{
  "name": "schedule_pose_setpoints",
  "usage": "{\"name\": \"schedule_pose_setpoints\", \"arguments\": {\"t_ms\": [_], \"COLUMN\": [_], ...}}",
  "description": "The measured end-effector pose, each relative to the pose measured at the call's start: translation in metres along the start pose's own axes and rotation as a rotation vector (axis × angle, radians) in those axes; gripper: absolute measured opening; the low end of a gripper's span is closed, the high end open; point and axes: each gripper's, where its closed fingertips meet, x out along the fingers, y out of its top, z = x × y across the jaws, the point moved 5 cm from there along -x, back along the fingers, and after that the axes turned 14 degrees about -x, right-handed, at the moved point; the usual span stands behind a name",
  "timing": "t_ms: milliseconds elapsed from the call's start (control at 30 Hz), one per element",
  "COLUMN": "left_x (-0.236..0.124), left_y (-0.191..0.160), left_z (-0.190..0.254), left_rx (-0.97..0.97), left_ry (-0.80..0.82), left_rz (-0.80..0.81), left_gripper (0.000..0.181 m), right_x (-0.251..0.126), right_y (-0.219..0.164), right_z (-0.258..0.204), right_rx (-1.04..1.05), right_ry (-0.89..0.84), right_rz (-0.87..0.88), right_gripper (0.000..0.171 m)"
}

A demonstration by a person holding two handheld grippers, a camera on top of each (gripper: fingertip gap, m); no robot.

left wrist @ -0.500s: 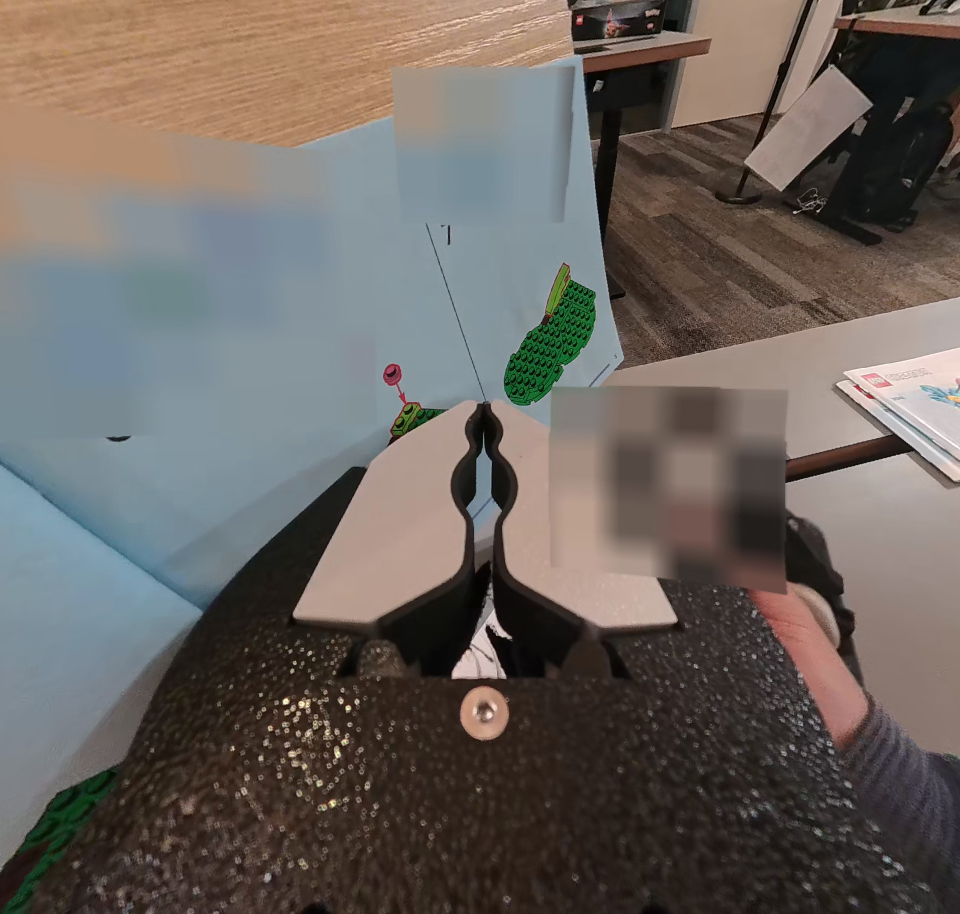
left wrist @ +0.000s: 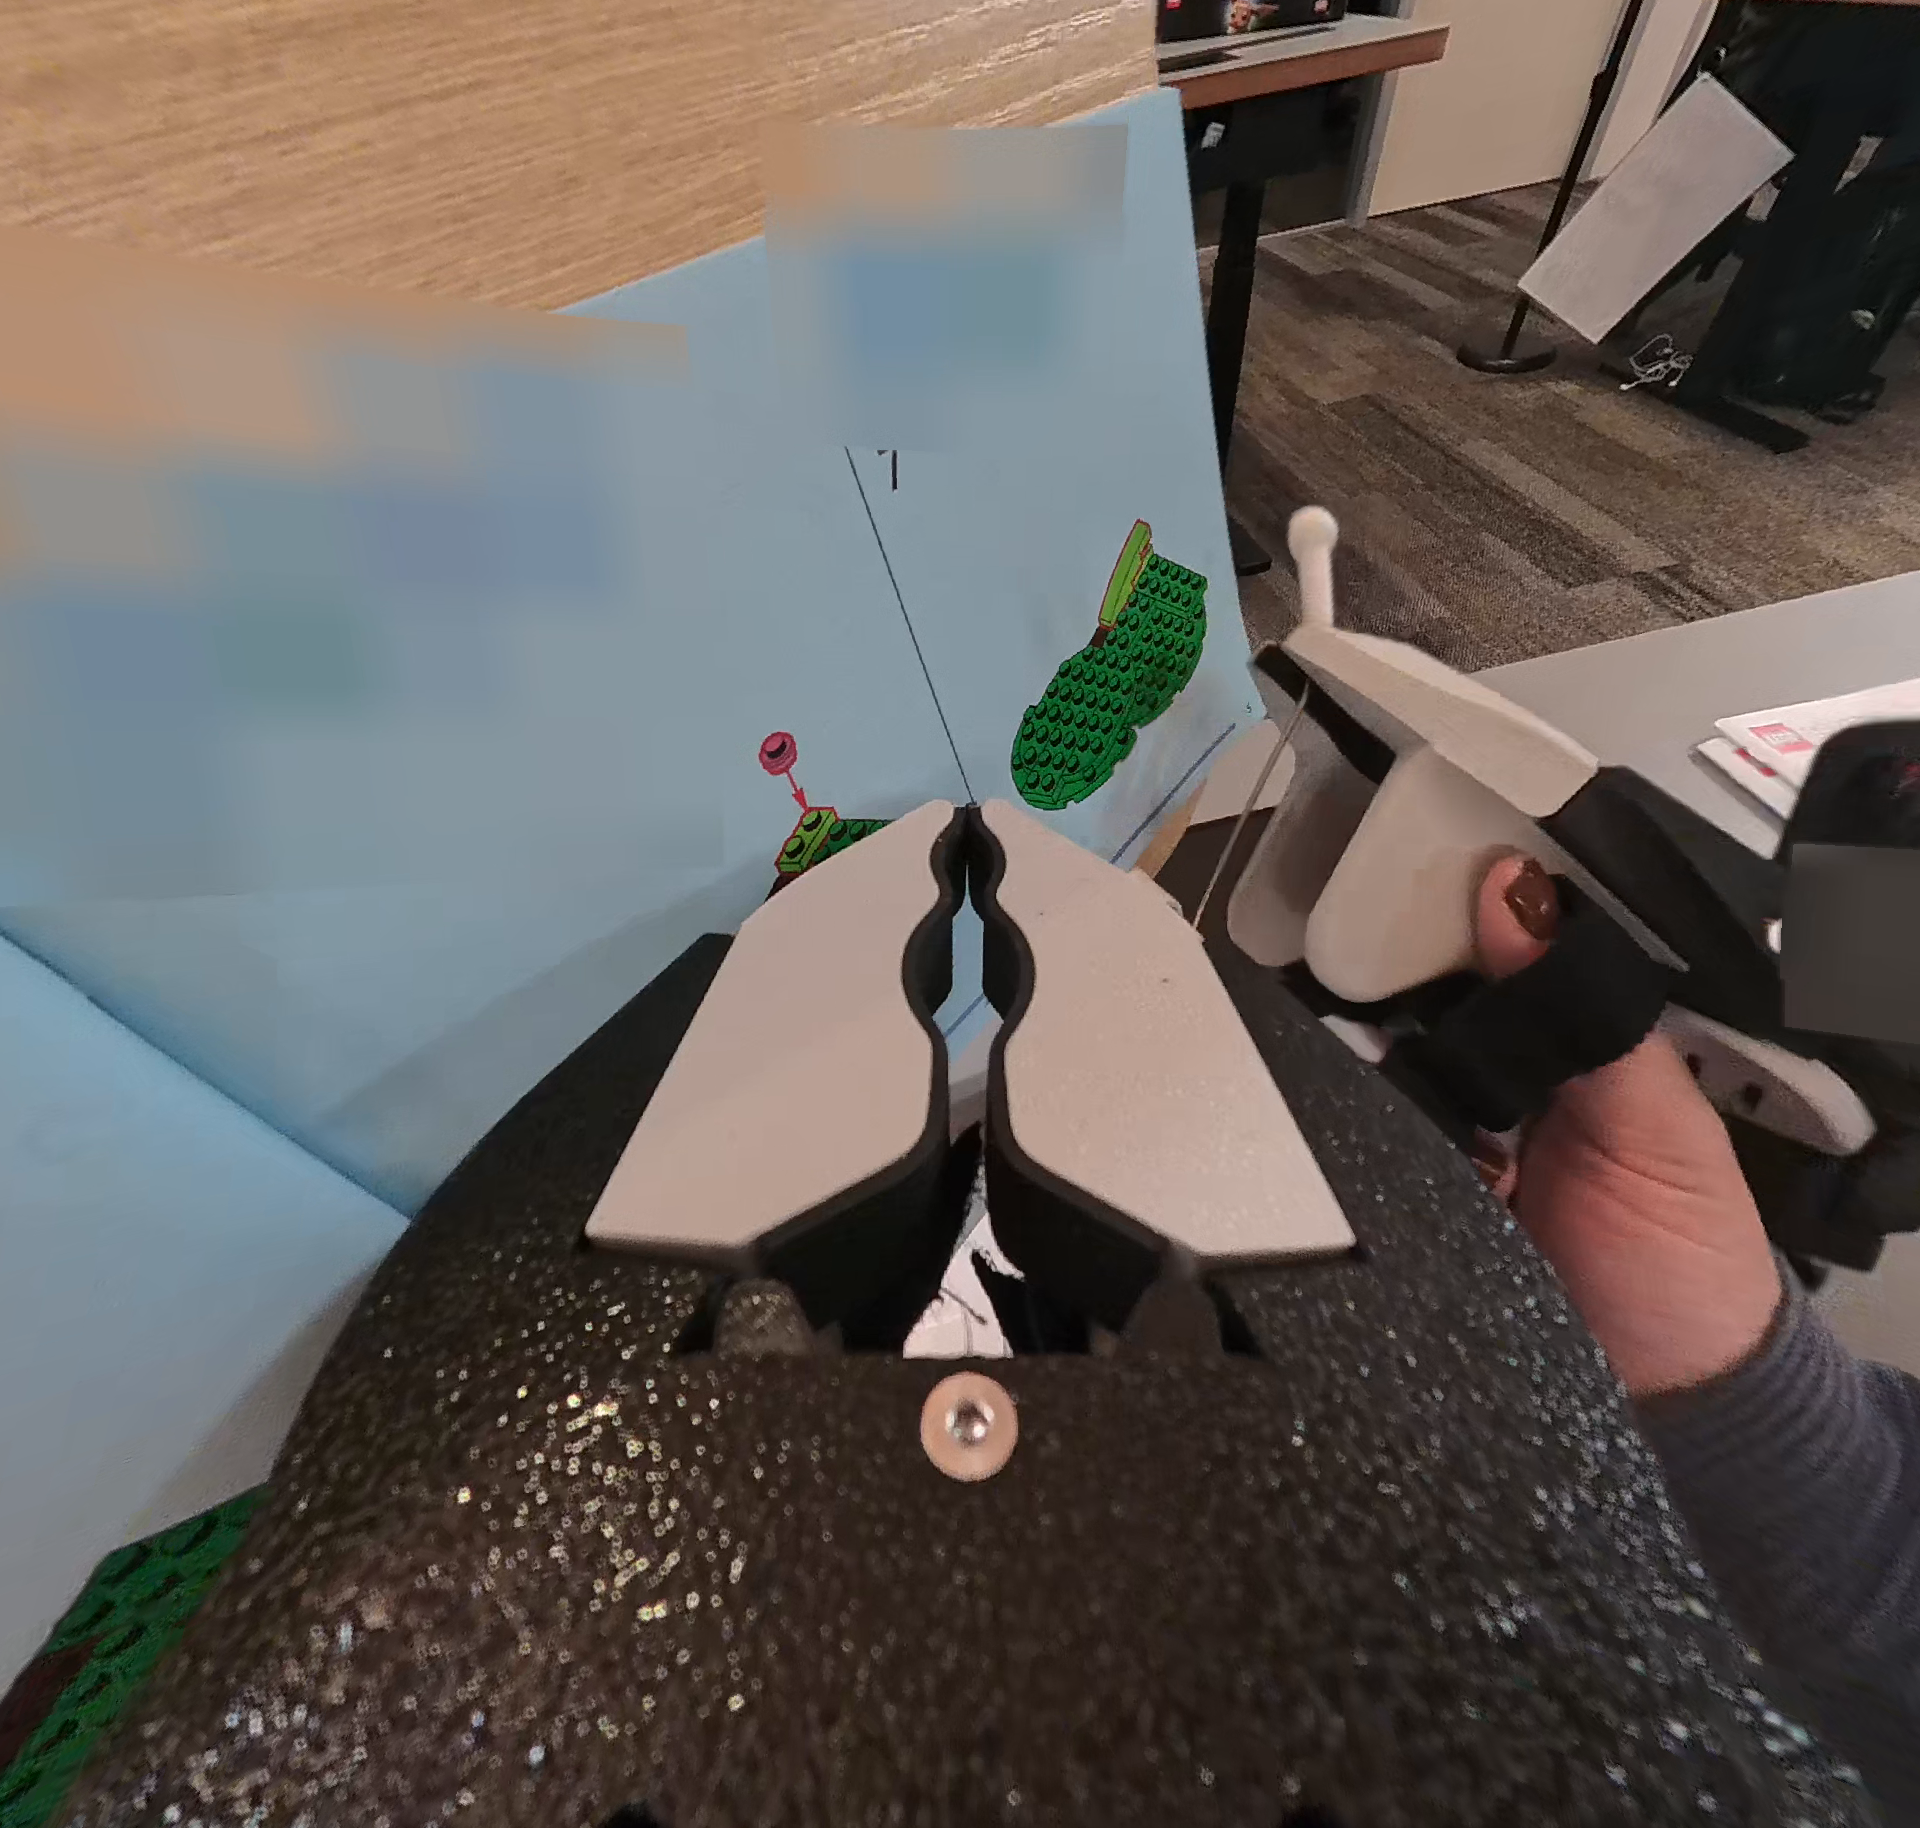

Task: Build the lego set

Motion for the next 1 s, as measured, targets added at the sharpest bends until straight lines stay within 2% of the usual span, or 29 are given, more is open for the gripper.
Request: {"name": "schedule_pose_setpoints", "arguments": {"t_ms": [133, 267, 367, 400, 500, 533, 633, 767, 900, 1000], "left_x": [0.000, 0.000, -0.004, -0.009, -0.036, -0.047, -0.083, -0.133, -0.178, -0.203], "left_y": [0.000, 0.000, -0.003, -0.005, -0.014, -0.020, -0.050, -0.096, -0.125, -0.142], "left_z": [0.000, 0.000, 0.003, 0.007, 0.026, 0.033, 0.052, 0.052, 0.026, 0.010], "left_rx": [0.004, -0.017, -0.039, -0.043, 0.010, 0.032, 0.084, 0.097, 0.018, -0.042], "left_ry": [0.001, 0.003, -0.002, -0.015, -0.051, -0.069, -0.121, -0.112, -0.032, 0.013], "left_rz": [0.002, 0.016, 0.047, 0.065, 0.159, 0.182, 0.212, 0.227, 0.268, 0.320], "left_gripper": [0.000, 0.000, 0.000, 0.000, 0.005, 0.013, 0.018, 0.018, 0.015, 0.015], "right_x": [0.012, 0.014, 0.005, -0.001, -0.018, -0.024, -0.038, -0.077, -0.138, -0.193], "right_y": [0.001, 0.002, 0.019, 0.027, 0.055, 0.064, 0.085, 0.103, 0.122, 0.128], "right_z": [-0.008, -0.002, -0.008, -0.011, -0.023, -0.028, -0.053, -0.092, -0.127, -0.137], "right_rx": [-0.204, -0.070, -0.070, -0.093, -0.267, -0.339, -0.538, -0.795, -0.949, -1.007], "right_ry": [-0.036, -0.064, -0.066, -0.079, -0.146, -0.158, -0.134, -0.058, 0.012, 0.001], "right_rz": [-0.160, -0.196, -0.120, -0.092, -0.108, -0.132, -0.285, -0.525, -0.627, -0.668], "right_gripper": [0.004, 0.004, 0.017, 0.023, 0.024, 0.025, 0.035, 0.043, 0.043, 0.044]}}
